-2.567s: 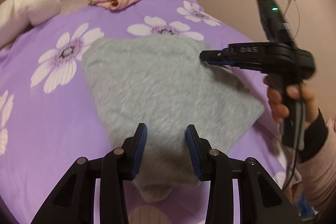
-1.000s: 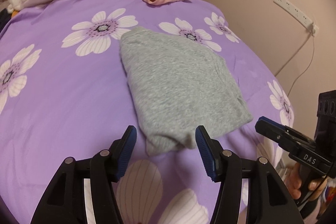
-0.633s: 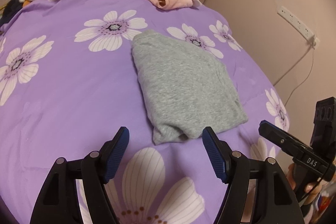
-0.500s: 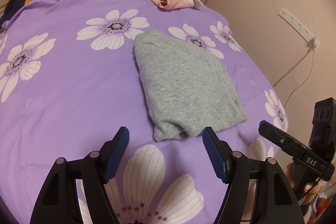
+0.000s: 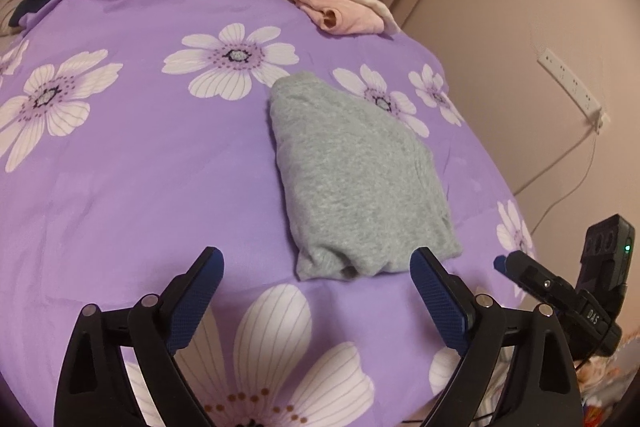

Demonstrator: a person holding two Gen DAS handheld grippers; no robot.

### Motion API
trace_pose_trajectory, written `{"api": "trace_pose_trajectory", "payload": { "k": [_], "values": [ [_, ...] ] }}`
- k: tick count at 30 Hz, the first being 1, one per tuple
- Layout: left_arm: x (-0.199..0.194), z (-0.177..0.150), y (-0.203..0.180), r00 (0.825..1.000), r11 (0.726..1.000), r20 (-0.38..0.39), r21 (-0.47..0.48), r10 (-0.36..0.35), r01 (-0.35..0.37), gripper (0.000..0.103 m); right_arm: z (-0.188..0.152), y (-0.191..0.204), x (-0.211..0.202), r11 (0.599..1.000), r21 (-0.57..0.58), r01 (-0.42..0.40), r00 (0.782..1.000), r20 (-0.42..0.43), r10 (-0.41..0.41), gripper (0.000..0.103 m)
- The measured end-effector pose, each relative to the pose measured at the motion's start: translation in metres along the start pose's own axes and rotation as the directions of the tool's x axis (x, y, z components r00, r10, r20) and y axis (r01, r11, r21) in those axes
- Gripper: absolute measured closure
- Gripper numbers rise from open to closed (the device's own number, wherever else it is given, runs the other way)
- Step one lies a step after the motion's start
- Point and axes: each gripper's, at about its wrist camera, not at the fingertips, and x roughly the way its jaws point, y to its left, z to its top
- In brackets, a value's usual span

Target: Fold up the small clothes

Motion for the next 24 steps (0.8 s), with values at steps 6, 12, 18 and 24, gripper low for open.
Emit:
{"api": "trace_pose_trajectory", "payload": {
  "k": [6,12,18,24],
  "values": [
    [0.008,0.003,-0.003,0.999,0.999,-0.034,0.033,-0.011,0.012,0.009,0.005,-0.014,0.003,0.999,0.042,-0.021,1.0,0.015,0.02,0.001],
    [0.02,0.002,-0.008,0.998,0.998,-0.068,0.066,0.004,0.001,0.009,0.01,-0.026,0.005,0.996,0.075,-0.045,0.999,0.027,0.043,0.001],
    [0.032,0.006,-0.008,0.996,0.998,-0.092,0.066,0.001,0.005,0.009,0.015,-0.042,0.013,0.993,0.113,-0.039,0.999,0.014,0.038,0.001],
    [0.05,0.011,-0.006,0.993,0.999,-0.122,0.043,-0.011,0.016,0.009,0.02,-0.057,0.022,0.987,0.15,-0.057,0.998,-0.003,0.058,0.001]
  ]
}}
